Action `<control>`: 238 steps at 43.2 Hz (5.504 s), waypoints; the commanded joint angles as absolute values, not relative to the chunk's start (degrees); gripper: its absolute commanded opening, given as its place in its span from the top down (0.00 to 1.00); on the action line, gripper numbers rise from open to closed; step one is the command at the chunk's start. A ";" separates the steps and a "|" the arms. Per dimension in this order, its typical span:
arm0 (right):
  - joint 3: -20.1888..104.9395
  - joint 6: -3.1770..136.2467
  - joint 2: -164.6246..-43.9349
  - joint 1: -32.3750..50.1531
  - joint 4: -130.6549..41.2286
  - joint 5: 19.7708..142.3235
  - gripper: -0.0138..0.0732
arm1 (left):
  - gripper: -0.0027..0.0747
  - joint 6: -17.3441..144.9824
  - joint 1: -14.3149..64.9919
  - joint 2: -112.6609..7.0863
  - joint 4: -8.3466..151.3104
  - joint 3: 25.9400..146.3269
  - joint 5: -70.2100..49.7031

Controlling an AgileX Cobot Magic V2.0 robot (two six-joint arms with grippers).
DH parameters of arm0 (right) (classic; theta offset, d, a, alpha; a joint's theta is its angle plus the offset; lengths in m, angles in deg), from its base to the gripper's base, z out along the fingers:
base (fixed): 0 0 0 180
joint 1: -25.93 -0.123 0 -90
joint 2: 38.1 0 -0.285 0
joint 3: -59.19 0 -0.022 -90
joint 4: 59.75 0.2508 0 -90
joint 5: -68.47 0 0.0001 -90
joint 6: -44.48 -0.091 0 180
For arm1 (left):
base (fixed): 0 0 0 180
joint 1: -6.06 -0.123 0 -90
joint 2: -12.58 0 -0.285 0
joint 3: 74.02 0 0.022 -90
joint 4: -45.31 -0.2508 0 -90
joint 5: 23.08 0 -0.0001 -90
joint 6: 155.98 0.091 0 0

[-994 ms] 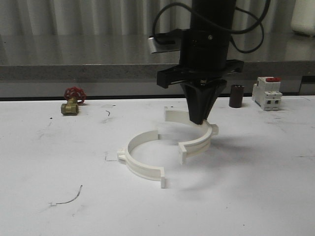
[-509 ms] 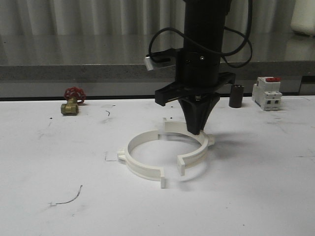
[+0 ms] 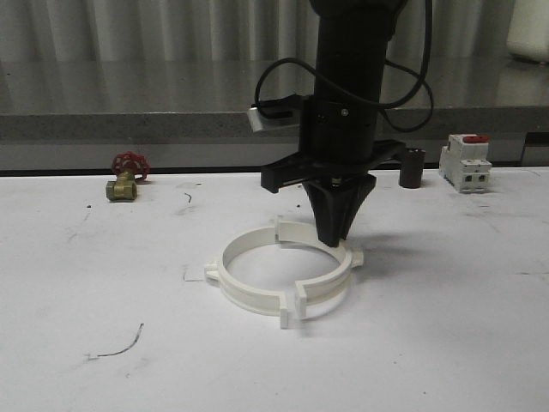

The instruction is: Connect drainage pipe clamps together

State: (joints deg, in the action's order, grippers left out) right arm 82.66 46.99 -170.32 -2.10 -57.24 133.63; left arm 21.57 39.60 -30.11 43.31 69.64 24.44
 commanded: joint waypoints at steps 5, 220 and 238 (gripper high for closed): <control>84.43 44.48 -167.62 -2.13 -56.04 133.08 0.84 | 0.63 21.03 39.44 -30.05 43.41 71.09 20.38; 21.44 44.02 -75.81 -1.95 -57.38 122.12 0.92 | 0.99 21.13 6.27 5.72 44.52 27.23 -21.59; 21.44 44.02 -75.81 -1.95 -57.38 122.12 0.92 | 0.99 21.13 6.27 5.72 44.52 27.23 -21.59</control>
